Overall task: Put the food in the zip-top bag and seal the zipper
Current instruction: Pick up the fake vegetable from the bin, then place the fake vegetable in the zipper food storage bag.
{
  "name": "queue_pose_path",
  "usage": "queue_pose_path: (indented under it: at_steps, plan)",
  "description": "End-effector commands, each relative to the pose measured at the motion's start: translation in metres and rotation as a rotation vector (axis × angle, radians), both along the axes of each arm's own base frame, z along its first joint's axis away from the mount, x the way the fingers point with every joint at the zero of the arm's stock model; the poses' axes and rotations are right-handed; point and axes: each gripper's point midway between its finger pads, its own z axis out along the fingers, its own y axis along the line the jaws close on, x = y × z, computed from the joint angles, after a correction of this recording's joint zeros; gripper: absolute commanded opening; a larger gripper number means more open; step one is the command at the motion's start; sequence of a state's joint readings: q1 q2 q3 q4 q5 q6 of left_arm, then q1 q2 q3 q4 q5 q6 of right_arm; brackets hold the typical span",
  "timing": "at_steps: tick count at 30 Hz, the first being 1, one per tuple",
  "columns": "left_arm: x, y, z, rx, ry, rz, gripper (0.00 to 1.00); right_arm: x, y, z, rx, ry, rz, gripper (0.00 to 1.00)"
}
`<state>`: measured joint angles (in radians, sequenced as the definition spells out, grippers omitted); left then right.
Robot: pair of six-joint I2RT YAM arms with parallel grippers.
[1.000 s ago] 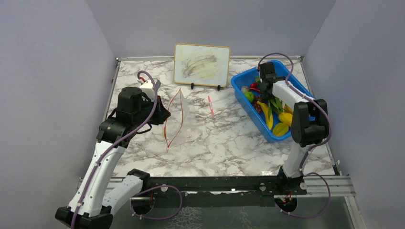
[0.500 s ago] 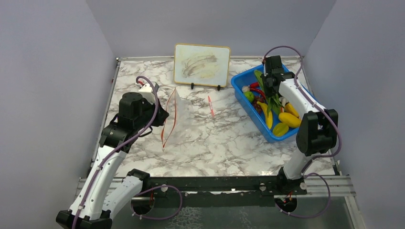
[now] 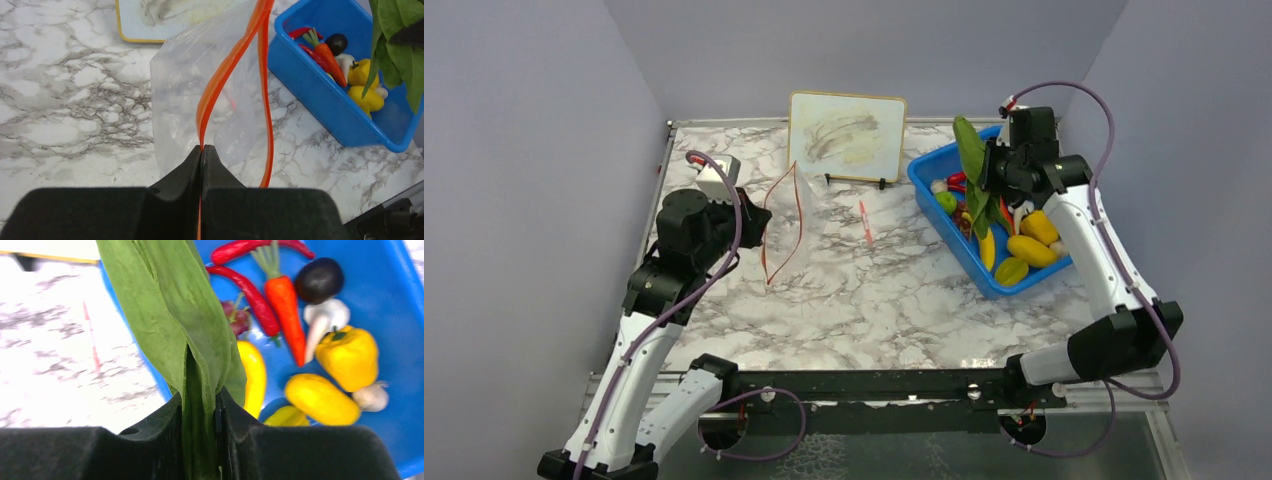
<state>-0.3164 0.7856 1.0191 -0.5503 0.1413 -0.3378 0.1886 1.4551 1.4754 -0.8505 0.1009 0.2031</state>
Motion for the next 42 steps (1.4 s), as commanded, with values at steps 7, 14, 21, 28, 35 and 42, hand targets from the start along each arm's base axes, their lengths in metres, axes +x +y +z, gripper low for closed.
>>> queue_pose_path:
  at_steps: [7, 14, 21, 28, 35, 42]
  plan:
    - [0.025, 0.042, 0.065, 0.120, -0.330, 0.197, 0.00, -0.094, 0.098, 0.079, 0.541, -0.103, 0.342, 0.19]
    - [0.038, 0.012, 0.041, 0.156, -0.394, 0.029, 0.00, -0.138, 0.130, 0.095, 0.820, -0.080, 0.421, 0.18]
    - [0.042, 0.008, -0.006, 0.107, -0.322, 0.039, 0.00, -0.156, 0.156, 0.073, 0.940, 0.001, 0.427, 0.18]
    - [0.032, 0.001, -0.050, 0.048, -0.232, 0.013, 0.00, -0.209, 0.243, 0.039, 0.957, 0.203, 0.576, 0.19]
    - [0.016, -0.012, -0.060, 0.007, -0.226, -0.076, 0.00, -0.249, 0.301, 0.032, 0.937, 0.303, 0.675, 0.18]
    - [0.001, -0.017, -0.060, 0.013, -0.243, -0.144, 0.00, -0.260, 0.322, 0.016, 0.956, 0.444, 0.622, 0.19]
